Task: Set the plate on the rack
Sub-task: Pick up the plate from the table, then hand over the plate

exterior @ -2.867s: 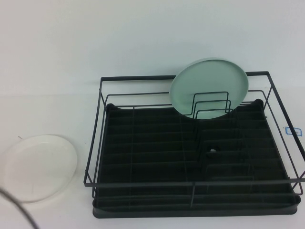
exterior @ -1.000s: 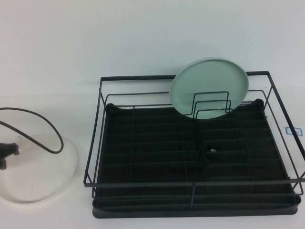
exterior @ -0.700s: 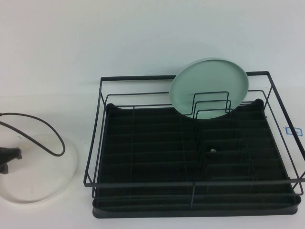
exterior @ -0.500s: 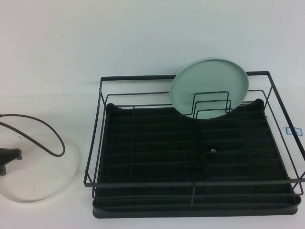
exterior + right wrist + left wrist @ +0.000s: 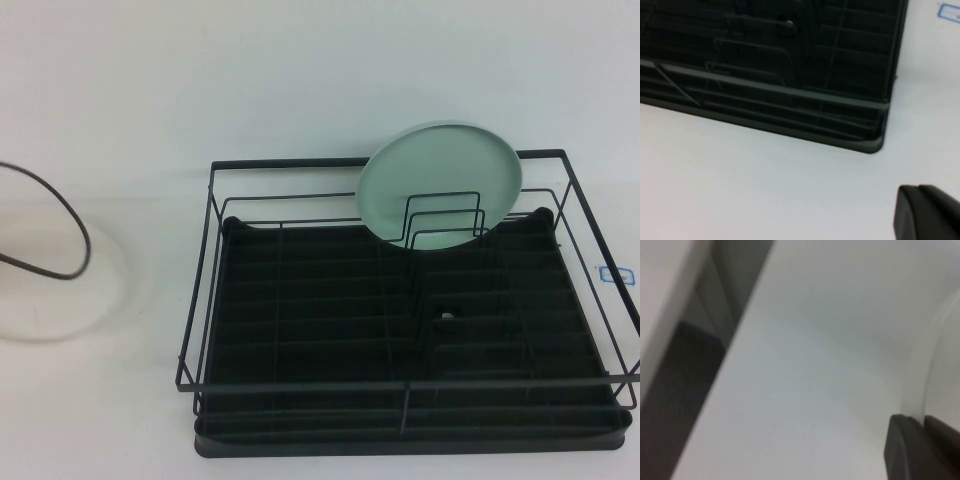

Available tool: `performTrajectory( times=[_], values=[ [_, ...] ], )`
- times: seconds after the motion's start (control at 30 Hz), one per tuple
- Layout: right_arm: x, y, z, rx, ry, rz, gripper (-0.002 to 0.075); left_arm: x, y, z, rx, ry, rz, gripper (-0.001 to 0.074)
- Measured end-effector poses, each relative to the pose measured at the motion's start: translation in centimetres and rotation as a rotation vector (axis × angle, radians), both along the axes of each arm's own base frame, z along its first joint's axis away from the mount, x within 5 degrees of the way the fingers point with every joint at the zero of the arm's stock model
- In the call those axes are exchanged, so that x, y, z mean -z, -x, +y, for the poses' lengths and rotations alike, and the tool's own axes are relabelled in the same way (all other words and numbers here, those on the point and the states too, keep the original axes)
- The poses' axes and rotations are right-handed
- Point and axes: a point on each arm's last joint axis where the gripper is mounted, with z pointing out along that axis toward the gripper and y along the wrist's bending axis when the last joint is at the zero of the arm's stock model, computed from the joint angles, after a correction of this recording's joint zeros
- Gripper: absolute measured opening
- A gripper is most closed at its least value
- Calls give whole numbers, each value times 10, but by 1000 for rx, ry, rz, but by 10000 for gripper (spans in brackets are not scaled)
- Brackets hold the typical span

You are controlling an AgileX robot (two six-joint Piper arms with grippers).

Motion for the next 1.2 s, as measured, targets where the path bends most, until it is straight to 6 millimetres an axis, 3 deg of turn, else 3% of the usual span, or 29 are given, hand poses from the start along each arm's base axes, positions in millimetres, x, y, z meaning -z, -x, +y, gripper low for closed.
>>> performTrajectory(
  times=[0.13,0.27,0.5,0.67,0.77,0.93,1.03,1.2],
  values=[
    [4,-4,5,-14,-71,-36,19,-29,10,-1,-7,-25,-83,6],
    [-4,-8,15,-82,-163,-136,19,-57,22,-12,-40,67,-163,6],
    [-17,-17,30,-188,-356,-225,19,-113,40,-68,215,81,-391,6],
    [-17,-31,33,-237,-405,-253,34,-130,51,-117,476,123,-471,6],
    [-14,-42,33,-240,-433,-241,122,-132,56,-151,659,164,-493,6],
    [-17,-60,38,-291,-552,-288,398,-138,62,-181,747,232,-554,6],
    [-20,-66,42,-337,-643,-316,456,-141,65,-192,781,257,-578,6],
    [-25,-78,43,-345,-701,-345,477,-137,66,-207,861,286,-574,6]
  ],
)
